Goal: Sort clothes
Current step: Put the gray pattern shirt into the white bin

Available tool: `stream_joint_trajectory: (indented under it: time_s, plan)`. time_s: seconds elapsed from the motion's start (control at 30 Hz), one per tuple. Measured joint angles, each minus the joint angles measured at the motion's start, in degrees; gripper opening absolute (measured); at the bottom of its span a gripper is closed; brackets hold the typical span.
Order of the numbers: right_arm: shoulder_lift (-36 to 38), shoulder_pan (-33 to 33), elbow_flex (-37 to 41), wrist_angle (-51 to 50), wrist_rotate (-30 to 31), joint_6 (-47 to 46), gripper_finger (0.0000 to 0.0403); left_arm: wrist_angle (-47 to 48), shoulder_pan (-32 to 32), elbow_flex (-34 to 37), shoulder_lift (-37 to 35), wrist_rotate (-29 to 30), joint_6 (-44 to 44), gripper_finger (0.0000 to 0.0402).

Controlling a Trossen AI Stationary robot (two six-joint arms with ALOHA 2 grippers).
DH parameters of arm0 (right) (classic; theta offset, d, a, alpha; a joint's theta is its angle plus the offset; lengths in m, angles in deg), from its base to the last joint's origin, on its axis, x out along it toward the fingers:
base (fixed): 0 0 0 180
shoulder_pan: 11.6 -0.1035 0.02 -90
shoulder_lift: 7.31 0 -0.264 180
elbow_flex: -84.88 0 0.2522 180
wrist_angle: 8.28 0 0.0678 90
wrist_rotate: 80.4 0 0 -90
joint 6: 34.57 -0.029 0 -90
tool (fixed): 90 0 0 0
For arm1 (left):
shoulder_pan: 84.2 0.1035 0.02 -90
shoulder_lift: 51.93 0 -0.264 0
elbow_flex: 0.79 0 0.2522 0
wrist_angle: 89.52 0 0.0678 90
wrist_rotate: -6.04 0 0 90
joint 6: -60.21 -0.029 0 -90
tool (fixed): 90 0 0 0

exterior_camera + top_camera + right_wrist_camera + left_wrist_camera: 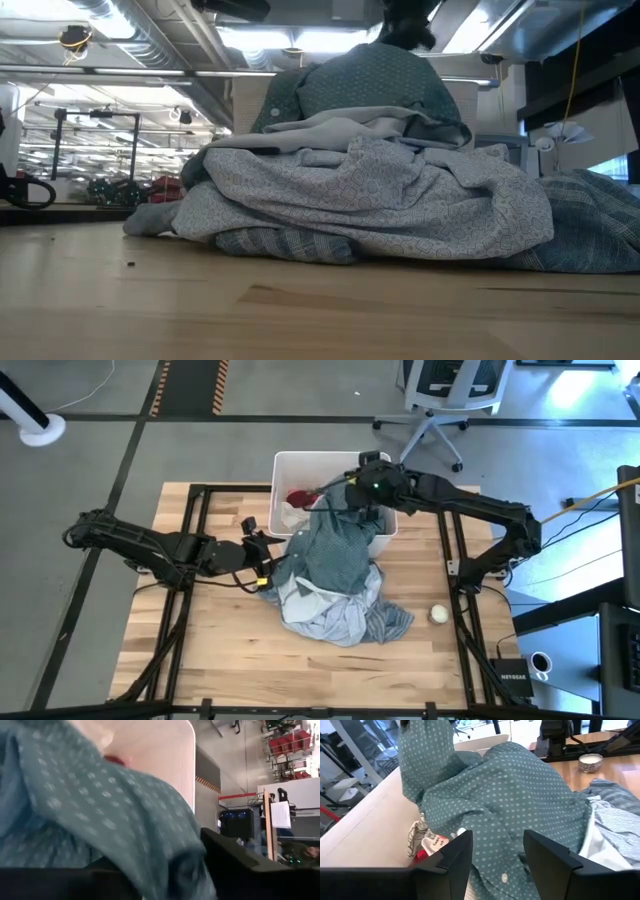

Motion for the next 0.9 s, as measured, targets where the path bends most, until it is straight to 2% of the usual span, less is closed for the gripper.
stream_joint_trajectory:
  time_s: [0.17,0.3,0.37,0.43,0.57,0.77,0.9]
  plan:
    - [0.73,-4.38,-8.9,-14.91,1.5,-0.92,0.024,0.36,0.0,0.0,0.0,-1.01,0.18,0.0171]
    - [0.77,-9.24,-13.01,-22.46,0.98,-3.17,0.0259,0.3,0.0,0.0,0.0,-1.2,0.21,0.0171]
    - [0.76,-11.49,-13.7,-24.88,0.74,-4.83,0.0261,0.3,0.0,0.0,0.0,-1.2,0.3,0.0171]
    - [0.79,-14.26,-13.69,-27.34,-1.97,-7.13,0.0261,0.28,0.0,0.0,0.0,-1.21,0.89,0.0171]
    - [0.77,-21.97,-8.54,-28.17,-3.68,-9.2,0.0261,0.3,0.0,0.0,0.0,-1.22,1.08,0.0171]
    - [0.72,-33.08,3.16,-25.34,7.22,-9.24,0.0261,0.28,0.0,0.0,0.0,-1.22,0.99,0.0171]
    - [0.7,-38.75,12.18,-23.47,18.99,-7.77,0.0262,0.22,0.0,0.0,0.0,-1.2,0.93,0.0171]
